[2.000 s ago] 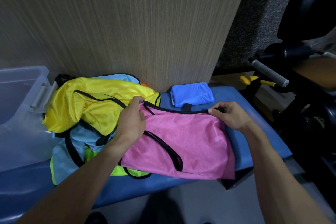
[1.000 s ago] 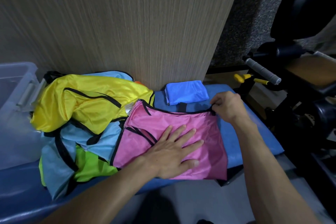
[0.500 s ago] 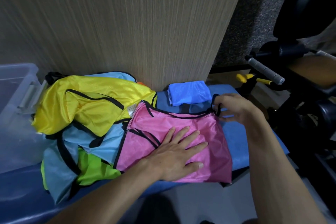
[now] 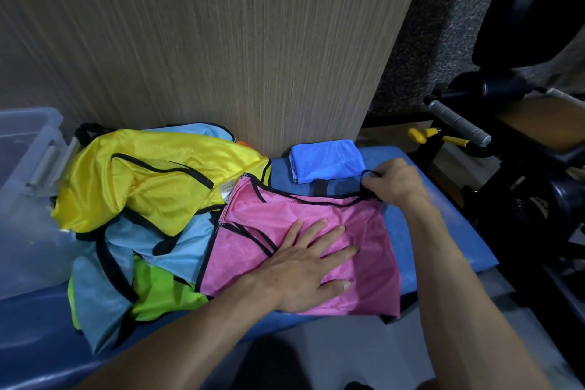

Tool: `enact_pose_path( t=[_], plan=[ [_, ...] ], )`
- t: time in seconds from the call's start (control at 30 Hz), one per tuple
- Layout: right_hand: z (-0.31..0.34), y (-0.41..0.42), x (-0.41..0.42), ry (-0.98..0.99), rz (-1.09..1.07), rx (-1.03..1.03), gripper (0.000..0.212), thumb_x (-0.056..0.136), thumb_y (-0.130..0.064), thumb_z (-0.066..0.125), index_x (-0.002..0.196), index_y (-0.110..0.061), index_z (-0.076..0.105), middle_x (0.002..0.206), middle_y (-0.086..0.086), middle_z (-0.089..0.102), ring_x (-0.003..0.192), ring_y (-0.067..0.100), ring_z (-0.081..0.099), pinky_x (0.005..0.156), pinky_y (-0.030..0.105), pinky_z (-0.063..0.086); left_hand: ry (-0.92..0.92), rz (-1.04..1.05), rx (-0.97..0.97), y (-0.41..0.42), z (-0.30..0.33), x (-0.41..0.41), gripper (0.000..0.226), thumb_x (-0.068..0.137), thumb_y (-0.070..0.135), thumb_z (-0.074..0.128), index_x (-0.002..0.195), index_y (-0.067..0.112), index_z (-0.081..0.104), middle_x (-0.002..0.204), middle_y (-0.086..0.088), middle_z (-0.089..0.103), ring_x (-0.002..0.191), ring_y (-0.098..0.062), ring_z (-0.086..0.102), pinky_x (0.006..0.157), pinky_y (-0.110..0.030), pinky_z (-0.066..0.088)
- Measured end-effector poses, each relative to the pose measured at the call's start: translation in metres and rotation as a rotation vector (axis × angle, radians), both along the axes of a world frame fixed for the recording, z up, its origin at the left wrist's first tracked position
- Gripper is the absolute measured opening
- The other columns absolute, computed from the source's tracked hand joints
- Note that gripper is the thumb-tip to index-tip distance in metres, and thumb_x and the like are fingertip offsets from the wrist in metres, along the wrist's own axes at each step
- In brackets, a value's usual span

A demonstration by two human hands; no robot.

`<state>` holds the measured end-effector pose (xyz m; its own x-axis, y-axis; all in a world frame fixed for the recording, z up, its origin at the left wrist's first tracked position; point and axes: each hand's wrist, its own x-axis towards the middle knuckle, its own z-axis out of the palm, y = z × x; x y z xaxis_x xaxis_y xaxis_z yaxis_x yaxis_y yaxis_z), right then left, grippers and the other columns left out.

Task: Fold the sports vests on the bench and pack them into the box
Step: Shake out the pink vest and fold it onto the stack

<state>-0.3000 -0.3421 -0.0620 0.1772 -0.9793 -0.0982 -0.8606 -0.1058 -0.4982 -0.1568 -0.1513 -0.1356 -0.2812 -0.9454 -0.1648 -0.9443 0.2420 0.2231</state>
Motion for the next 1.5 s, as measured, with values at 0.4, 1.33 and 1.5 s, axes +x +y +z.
enact_pose_path(
  t=[0.4,1.33,1.5],
  plan=[
    [0.017,0.001,-0.015,-0.593,-0.009,0.548,0.019,0.089,-0.012,0.066,0.107,-0.014,0.071,0.096,0.005,0.069,0.084,0.019,0.061,0.071,0.031,0.049,0.015,-0.001,0.009,0.002,0.002,-0.001,0.066,0.102,0.068,0.023,0.159,0.048,-0.003,0.166,0.014,-0.023,0.149,-0.014,-0.034,0.12,-0.051,-0.022],
    [-0.02,-0.002,-0.012,-0.583,-0.049,0.259,0.05,0.091,-0.003,0.069,0.14,-0.009,0.057,0.114,0.005,0.062,0.098,0.018,0.062,0.081,0.027,0.047,-0.032,0.147,-0.208,-0.008,0.017,0.021,0.059,0.104,0.06,0.028,0.157,0.035,0.026,0.168,0.006,0.014,0.151,-0.022,0.011,0.122,-0.047,0.012],
    [-0.024,-0.004,-0.026,-0.307,-0.007,-0.076,0.024,0.082,-0.026,0.081,0.098,-0.013,0.068,0.09,0.002,0.063,0.081,0.02,0.061,0.074,0.033,0.049,-0.031,0.172,-0.164,-0.007,0.013,0.037,0.063,0.102,0.062,0.034,0.159,0.039,0.02,0.169,0.008,0.009,0.151,-0.02,0.008,0.124,-0.047,0.01]
  ],
)
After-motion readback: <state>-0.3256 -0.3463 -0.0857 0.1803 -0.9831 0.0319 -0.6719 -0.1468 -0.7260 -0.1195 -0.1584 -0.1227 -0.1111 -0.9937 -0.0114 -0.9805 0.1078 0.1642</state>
